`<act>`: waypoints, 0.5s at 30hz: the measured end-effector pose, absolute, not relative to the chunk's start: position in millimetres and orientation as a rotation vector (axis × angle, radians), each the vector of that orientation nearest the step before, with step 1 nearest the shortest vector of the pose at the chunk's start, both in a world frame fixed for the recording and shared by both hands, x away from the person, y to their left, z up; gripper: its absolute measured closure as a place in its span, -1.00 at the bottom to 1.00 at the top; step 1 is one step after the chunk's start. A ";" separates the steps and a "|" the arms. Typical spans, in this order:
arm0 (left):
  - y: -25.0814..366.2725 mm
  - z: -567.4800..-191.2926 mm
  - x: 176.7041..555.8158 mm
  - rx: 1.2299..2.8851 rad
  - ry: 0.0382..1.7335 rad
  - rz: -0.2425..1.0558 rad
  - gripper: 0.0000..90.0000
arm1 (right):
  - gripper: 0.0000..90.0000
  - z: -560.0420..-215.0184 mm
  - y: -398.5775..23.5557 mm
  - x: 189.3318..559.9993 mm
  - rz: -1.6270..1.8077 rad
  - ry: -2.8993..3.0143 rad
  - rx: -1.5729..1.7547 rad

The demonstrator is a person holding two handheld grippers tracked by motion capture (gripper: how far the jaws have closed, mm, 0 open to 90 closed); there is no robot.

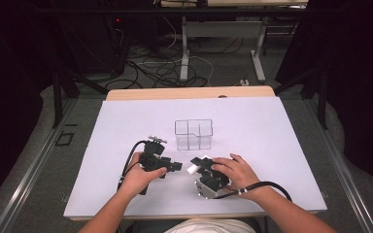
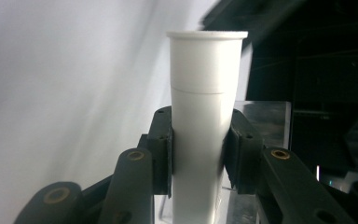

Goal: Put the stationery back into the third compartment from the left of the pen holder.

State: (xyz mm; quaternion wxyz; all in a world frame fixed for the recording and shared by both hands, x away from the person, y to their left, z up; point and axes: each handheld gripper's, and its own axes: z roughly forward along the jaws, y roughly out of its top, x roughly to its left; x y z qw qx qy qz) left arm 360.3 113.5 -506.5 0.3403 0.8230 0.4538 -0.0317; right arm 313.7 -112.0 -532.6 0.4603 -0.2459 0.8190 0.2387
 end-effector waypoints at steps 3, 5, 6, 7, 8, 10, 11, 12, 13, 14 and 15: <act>116.9 -509.7 362.0 2.136 1.194 -0.040 -0.14 | 0.48 -528.8 -112.7 315.8 0.653 2.016 -0.522; 119.1 -511.8 363.2 2.137 1.196 -0.012 -0.20 | 0.48 -521.0 -113.1 322.8 0.728 2.035 -0.440; 120.1 -512.8 363.9 2.145 1.191 0.005 -0.22 | 0.48 -518.2 -113.3 324.9 0.749 2.056 -0.397; 120.8 -513.8 364.1 2.146 1.191 0.027 -0.24 | 0.48 -515.6 -113.3 327.6 0.777 2.082 -0.364; 121.4 -514.8 364.6 2.148 1.191 0.050 -0.24 | 0.48 -515.6 -113.3 327.6 0.777 2.082 -0.364; 122.8 -516.3 365.6 2.154 1.187 0.063 -0.26 | 0.48 -511.7 -113.5 333.6 0.857 2.079 -0.279; 123.0 -516.6 365.7 2.153 1.187 0.070 -0.27 | 0.48 -508.9 -113.7 336.2 0.881 2.095 -0.240; 123.4 -517.0 366.0 2.151 1.181 0.077 -0.29 | 0.48 -504.3 -114.1 341.8 0.951 2.114 -0.144; 123.8 -517.2 366.2 2.149 1.180 0.076 -0.30 | 0.48 -501.5 -114.7 344.8 0.983 2.119 -0.098; 124.1 -517.3 366.5 2.148 1.179 0.080 -0.30 | 0.48 -501.5 -114.7 344.8 0.983 2.119 -0.098; 124.5 -517.4 366.7 2.148 1.177 0.088 -0.33 | 0.48 -496.7 -115.7 350.9 1.050 2.133 -0.005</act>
